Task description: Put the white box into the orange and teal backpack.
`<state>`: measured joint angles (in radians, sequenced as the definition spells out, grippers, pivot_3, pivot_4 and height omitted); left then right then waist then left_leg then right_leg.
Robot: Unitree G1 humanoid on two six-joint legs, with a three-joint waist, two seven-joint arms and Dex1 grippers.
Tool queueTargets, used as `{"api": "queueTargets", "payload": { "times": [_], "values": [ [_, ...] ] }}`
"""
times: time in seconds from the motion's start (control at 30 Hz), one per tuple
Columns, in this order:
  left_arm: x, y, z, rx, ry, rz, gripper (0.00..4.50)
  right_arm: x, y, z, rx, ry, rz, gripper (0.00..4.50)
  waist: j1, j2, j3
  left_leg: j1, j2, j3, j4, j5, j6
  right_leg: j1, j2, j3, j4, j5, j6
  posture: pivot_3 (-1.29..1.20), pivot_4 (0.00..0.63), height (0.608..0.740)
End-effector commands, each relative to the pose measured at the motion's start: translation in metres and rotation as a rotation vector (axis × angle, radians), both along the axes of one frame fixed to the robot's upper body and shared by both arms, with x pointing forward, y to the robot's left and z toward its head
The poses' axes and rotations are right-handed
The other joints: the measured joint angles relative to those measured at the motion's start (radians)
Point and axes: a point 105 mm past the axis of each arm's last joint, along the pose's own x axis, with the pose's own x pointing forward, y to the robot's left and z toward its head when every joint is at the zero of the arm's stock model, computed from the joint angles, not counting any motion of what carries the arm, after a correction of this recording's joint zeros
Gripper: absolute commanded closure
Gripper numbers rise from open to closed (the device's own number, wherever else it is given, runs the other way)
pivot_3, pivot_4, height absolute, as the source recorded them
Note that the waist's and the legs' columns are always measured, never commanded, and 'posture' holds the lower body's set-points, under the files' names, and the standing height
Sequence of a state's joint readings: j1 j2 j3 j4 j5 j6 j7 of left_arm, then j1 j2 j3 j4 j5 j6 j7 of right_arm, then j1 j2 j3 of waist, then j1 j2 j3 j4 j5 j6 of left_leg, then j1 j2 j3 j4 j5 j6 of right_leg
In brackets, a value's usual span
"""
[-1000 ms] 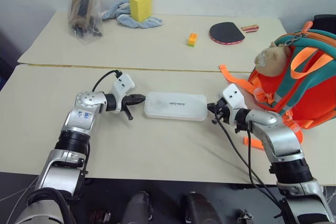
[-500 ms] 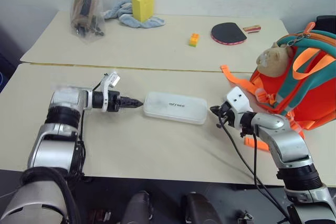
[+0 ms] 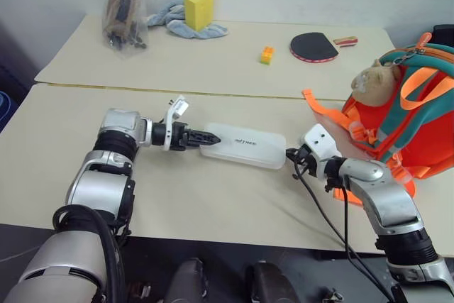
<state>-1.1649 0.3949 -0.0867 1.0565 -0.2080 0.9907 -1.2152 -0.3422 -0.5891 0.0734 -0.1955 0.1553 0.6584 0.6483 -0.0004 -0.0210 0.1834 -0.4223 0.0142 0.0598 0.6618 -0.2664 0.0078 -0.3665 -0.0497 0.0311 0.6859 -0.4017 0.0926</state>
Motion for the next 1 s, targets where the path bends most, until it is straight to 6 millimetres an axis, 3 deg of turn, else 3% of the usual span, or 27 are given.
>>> {"api": "queueTargets", "payload": {
  "times": [0.03, 0.23, 0.57, 0.67, 0.77, 0.87, 1.0],
  "values": [
    [-0.009, -0.020, -0.012, -0.039, 0.092, -0.040, 0.05, -0.002, 0.001, 0.011, -0.010, -0.046, 0.016, 4.50, 0.000, 0.000, 0.000, 0.000, -0.001, 0.000, 0.000, 0.000, 0.000, 0.000, 0.000, 0.000, 0.000, 0.000, 0.000, 0.00, 0.150, 0.740],
    [-0.007, -0.024, -0.004, -0.077, 0.087, -0.047, 0.05, -0.005, -0.003, 0.007, -0.013, -0.041, -0.002, 4.50, -0.002, 0.000, 0.000, 0.000, -0.001, 0.000, 0.001, 0.000, 0.001, 0.000, -0.001, 0.000, -0.002, 0.000, 0.000, 0.00, 0.150, 0.740],
    [-0.010, -0.014, 0.033, -0.246, 0.058, -0.095, 3.06, -0.016, -0.005, 0.005, 0.003, -0.054, -0.023, 4.50, -0.007, 0.000, 0.000, -0.001, 0.000, 0.001, 0.000, 0.000, -0.001, -0.003, 0.001, 0.000, 0.003, 0.000, 0.000, 0.00, 0.150, 0.740],
    [-0.010, -0.014, 0.047, -0.317, 0.059, -0.091, 3.15, -0.023, -0.005, 0.010, 0.019, -0.070, -0.032, 4.50, -0.007, 0.000, 0.000, -0.001, 0.000, 0.001, 0.000, 0.000, -0.001, -0.003, 0.001, 0.001, 0.003, 0.000, 0.000, 0.00, 0.150, 0.740],
    [-0.017, -0.019, 0.069, -0.427, 0.074, -0.115, 3.15, -0.038, -0.019, 0.025, 0.084, -0.097, -0.118, 4.50, -0.004, 0.000, 0.000, -0.003, 0.000, 0.001, 0.000, 0.000, -0.001, -0.005, 0.001, 0.001, 0.004, 0.000, 0.000, 0.00, 0.150, 0.740],
    [-0.030, -0.024, 0.088, -0.507, 0.067, -0.161, 3.15, -0.067, -0.040, 0.041, 0.224, -0.081, -0.210, 3.97, 0.000, 0.000, 0.000, -0.007, 0.000, -0.001, 0.000, 0.000, -0.001, -0.007, 0.000, 0.001, 0.004, 0.000, 0.000, 0.00, 0.150, 0.740],
    [-0.037, -0.030, 0.097, -0.482, 0.018, -0.133, 3.15, -0.121, -0.069, 0.064, 0.357, -0.083, -0.259, 2.65, 0.002, 0.000, 0.000, -0.008, 0.000, -0.005, 0.001, 0.000, -0.001, -0.005, 0.001, 0.001, 0.004, 0.000, 0.000, 0.00, 0.150, 0.740]
  ]
}}
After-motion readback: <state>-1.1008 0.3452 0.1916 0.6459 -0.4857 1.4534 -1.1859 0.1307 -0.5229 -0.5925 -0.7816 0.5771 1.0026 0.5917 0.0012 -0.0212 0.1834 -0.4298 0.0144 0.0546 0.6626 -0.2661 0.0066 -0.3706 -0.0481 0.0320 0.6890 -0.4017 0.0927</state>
